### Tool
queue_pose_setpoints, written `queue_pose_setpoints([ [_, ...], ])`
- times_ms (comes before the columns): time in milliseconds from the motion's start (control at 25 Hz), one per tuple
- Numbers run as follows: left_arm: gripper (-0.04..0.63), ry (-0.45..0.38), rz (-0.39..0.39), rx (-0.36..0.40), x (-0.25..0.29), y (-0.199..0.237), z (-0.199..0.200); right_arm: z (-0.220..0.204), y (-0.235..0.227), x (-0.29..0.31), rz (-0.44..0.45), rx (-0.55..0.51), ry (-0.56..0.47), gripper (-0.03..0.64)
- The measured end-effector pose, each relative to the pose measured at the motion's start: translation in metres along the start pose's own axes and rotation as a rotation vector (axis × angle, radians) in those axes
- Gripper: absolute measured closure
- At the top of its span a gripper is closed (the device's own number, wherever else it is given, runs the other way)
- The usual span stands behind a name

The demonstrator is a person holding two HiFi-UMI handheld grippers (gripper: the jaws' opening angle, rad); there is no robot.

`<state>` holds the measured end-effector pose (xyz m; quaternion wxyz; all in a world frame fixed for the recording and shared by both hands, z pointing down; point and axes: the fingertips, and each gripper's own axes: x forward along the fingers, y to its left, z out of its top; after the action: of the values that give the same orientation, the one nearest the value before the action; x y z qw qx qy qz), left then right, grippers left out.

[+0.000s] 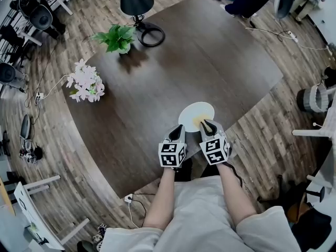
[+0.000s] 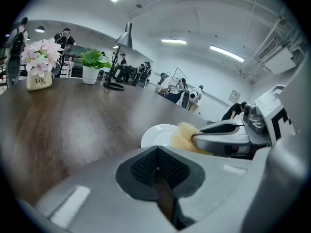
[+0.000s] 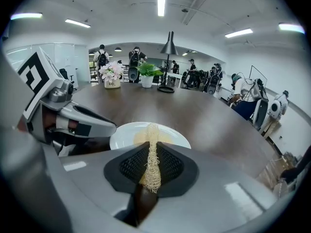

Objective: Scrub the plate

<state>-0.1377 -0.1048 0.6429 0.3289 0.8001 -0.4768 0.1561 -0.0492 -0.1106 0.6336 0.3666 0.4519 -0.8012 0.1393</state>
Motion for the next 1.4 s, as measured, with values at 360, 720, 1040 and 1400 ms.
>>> queue_pose_setpoints([
  [360,0.595,-0.012,0.016,-0.032,-0.008,0.012,-0.002,0.007,0.022,0.007,0.044,-0.028,-0.008,0.555],
  [720,0.595,-0.026,0.008,-0.074,-0.012,0.017,0.000,0.019,0.049,0.017,0.105,-0.073,-0.021,0.555],
  [1040,0.595,-0.017,-0.001,-0.058,-0.011,0.014,0.000,0.029,0.057,0.032,0.141,-0.089,-0.025,0.555],
  [1400,0.595,-0.010,-0.023,-0.050,-0.010,0.012,-0.001,0.041,0.049,0.048,0.141,-0.102,-0.052,0.554],
])
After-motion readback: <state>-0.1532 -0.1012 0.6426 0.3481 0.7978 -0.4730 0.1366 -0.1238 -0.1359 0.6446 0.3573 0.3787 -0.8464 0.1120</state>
